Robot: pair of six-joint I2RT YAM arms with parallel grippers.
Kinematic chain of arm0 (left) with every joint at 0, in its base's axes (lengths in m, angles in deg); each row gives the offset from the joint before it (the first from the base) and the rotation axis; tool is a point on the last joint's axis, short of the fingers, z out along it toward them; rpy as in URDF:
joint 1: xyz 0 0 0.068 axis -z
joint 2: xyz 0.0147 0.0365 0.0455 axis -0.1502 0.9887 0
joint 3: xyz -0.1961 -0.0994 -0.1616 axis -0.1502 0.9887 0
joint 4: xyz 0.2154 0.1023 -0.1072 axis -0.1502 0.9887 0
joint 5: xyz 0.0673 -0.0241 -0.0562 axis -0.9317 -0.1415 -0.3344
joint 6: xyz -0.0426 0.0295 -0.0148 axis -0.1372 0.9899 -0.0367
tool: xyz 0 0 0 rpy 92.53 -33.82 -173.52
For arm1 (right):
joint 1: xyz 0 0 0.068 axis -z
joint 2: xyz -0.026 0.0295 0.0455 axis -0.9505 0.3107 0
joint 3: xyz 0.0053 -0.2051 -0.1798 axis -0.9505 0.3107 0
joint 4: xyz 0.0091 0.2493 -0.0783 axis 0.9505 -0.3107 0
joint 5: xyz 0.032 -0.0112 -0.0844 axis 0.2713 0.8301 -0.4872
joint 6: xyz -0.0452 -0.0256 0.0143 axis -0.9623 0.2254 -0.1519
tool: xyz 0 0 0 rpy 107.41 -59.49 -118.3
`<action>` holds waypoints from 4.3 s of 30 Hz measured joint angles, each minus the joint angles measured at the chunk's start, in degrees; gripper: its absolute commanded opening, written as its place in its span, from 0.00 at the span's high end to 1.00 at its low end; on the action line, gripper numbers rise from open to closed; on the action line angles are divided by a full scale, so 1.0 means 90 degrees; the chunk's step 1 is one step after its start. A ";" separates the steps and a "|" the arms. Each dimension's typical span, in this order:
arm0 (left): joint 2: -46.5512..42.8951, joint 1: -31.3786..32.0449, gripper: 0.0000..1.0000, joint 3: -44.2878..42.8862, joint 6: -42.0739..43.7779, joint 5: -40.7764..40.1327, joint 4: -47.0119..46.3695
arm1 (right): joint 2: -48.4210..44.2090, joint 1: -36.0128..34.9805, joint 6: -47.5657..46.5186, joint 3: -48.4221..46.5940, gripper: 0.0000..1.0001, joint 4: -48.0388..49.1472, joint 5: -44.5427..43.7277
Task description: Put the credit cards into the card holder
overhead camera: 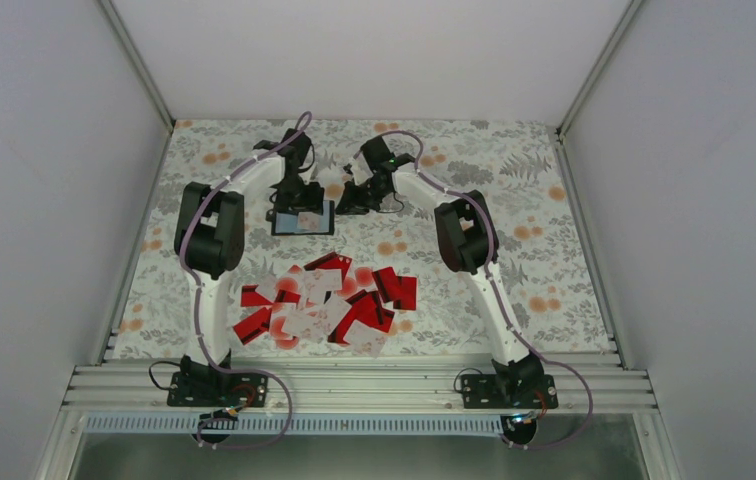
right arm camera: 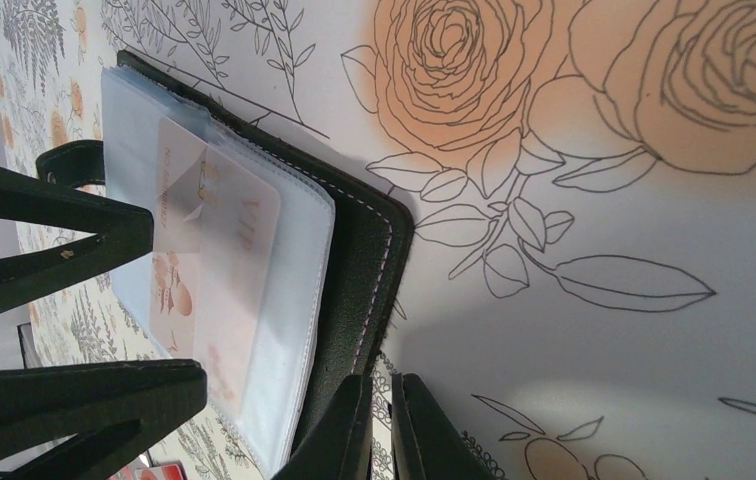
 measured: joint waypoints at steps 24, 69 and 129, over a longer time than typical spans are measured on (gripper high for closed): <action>0.0117 0.0248 0.33 0.0034 -0.0338 0.0942 -0.0287 | -0.0049 0.0005 -0.0012 0.0211 0.95 0.0223 0.0102; -0.0342 -0.0053 0.32 0.0967 -0.0588 0.1263 -0.1103 | -0.0308 0.0024 -0.0165 0.0707 0.96 0.0459 0.0114; -0.1132 -0.0384 0.72 0.1591 0.0359 -0.2591 -0.0981 | -0.1394 0.0731 -0.0158 0.2399 0.96 0.0500 -0.0219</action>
